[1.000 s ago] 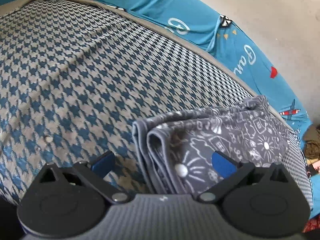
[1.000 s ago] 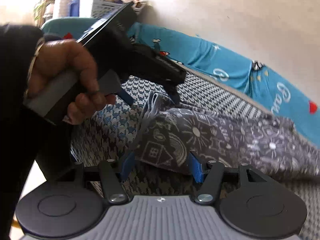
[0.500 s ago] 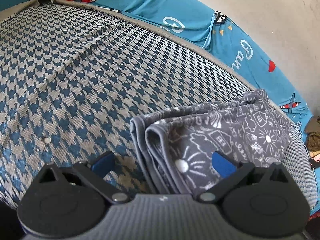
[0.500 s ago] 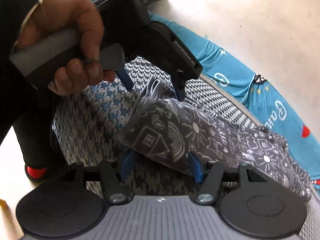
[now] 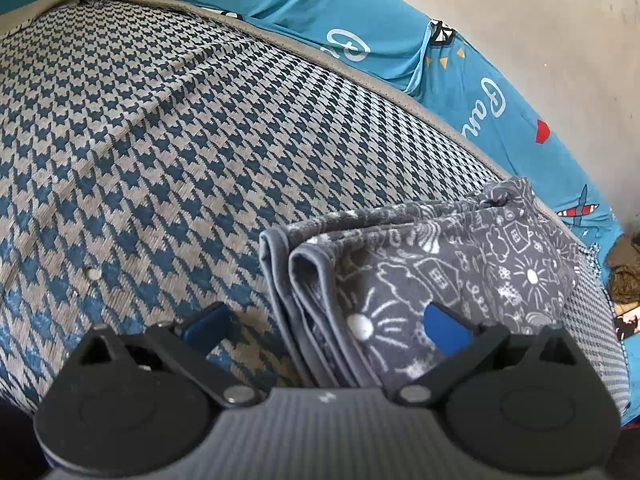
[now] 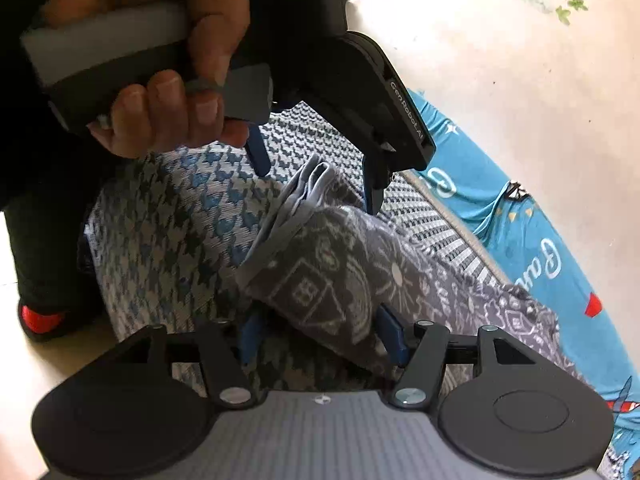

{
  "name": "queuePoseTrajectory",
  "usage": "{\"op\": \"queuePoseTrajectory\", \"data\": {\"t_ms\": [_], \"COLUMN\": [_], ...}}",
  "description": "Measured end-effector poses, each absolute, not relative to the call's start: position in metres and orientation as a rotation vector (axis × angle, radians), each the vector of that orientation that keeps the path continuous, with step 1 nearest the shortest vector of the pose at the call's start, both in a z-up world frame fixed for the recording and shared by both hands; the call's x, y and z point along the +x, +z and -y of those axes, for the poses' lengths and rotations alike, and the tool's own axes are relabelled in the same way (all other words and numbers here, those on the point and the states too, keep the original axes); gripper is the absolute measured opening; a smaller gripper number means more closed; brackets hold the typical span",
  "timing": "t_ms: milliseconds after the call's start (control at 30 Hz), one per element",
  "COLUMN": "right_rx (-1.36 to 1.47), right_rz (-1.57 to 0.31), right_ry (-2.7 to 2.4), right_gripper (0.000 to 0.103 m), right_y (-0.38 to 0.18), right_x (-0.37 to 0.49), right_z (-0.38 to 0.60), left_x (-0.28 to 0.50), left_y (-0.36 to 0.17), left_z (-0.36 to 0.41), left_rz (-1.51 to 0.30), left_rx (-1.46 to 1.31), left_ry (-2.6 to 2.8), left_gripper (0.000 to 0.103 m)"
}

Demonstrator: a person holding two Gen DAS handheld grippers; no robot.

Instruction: Fold clothes

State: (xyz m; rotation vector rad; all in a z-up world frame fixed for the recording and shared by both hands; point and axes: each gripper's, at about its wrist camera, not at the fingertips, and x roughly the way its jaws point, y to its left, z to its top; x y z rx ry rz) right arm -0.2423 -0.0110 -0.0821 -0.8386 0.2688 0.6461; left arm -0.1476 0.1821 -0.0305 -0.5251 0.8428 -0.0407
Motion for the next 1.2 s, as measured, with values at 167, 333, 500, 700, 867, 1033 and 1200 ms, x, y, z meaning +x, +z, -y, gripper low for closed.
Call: {"op": "queuePoseTrajectory", "data": {"t_ms": [167,333,500,700,867,1033,1200], "right_rx": [-0.89,-0.887,-0.768,-0.593,-0.467,-0.475,-0.529], "right_rz": [-0.215,-0.173,-0.166,-0.193,-0.226,-0.251,-0.27], "right_ry": [0.64,0.633,0.628,0.61,0.599,0.621,0.643], "right_gripper": [0.058,0.055,0.043,0.035,0.035,0.035,0.036], "right_y": [-0.087,-0.084,-0.066,-0.043,-0.027,-0.028,-0.035], "right_x": [-0.244,-0.243,-0.238,-0.234,-0.228,-0.23,-0.231], "right_z": [0.003,0.001,0.008,0.019,0.029,0.028,0.023], "left_x": [-0.149,-0.15,-0.149,-0.145,-0.134,-0.128,-0.128], "left_y": [-0.031,-0.033,-0.035,-0.039,-0.045,-0.049,-0.048], "left_z": [-0.187,-0.191,-0.193,-0.197,-0.188,-0.182,-0.177], "left_rz": [-0.842,-0.846,-0.856,-0.865,-0.897,-0.885,-0.861], "left_rx": [-0.579,-0.622,-0.684,-0.784,-0.88,-0.902,-0.892], "left_ry": [-0.052,-0.067,-0.101,-0.155,-0.265,-0.285,-0.327], "left_gripper": [0.103,0.103,0.103,0.103,0.103,0.103,0.102]}}
